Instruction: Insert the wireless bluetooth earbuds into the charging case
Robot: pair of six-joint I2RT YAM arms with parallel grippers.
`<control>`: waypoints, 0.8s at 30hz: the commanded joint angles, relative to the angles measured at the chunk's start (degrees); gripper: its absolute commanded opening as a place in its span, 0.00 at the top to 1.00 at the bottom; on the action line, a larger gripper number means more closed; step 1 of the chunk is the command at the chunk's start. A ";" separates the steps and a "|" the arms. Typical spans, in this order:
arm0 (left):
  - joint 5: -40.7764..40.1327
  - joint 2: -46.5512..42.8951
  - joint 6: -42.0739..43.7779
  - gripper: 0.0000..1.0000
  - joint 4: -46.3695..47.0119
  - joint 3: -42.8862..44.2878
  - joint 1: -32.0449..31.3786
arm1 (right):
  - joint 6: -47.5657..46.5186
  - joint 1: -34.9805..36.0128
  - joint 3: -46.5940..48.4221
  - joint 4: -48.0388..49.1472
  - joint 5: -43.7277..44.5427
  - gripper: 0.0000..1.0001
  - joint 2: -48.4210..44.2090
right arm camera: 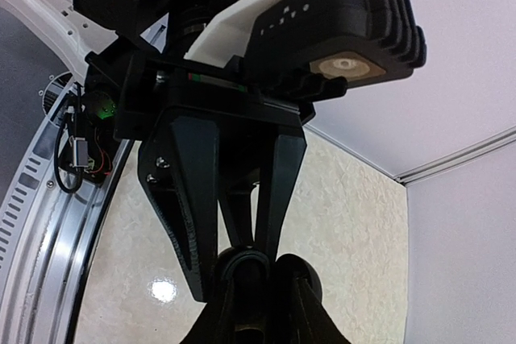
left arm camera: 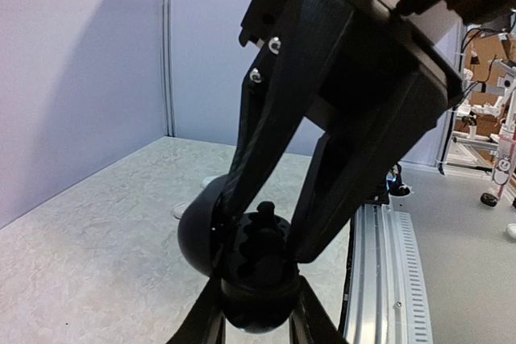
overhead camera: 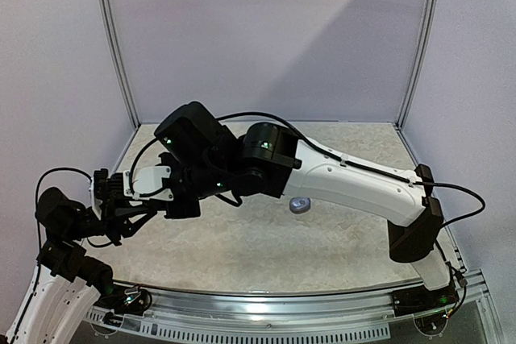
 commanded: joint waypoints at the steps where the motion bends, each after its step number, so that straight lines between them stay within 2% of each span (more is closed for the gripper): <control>1: 0.14 -1.01 0.26 1.00 2.62 0.32 -0.50 | 1.68 0.18 0.11 -1.16 0.52 0.72 1.18; 7: -0.92 -0.92 0.06 1.00 2.69 0.32 -0.50 | 5.16 -0.23 -0.41 2.60 -7.95 0.65 -3.99; 11: -1.50 -0.97 0.19 1.00 2.60 0.32 -0.45 | 13.16 -2.83 -8.44 13.57 -13.59 0.65 -10.67; 13: -1.87 -0.92 0.32 1.00 2.60 0.32 -0.45 | 18.95 -4.15 -15.27 22.02 -12.64 0.68 -14.70; 15: -1.97 -0.94 0.36 1.00 2.60 0.36 -0.48 | 25.13 -5.47 -19.09 27.28 -9.21 0.78 -16.89; 17: -1.97 -0.95 0.49 1.00 2.60 0.41 -0.40 | 28.44 -6.32 -18.10 25.79 -4.43 0.87 -15.76; 19: -1.92 -1.04 0.60 1.00 2.58 0.41 -0.41 | 29.19 -6.46 -13.85 20.60 -2.83 0.93 -12.04; 24: -1.81 -1.22 0.74 1.00 2.64 0.44 -0.34 | 27.54 -6.43 -5.71 11.52 -4.86 0.98 -3.78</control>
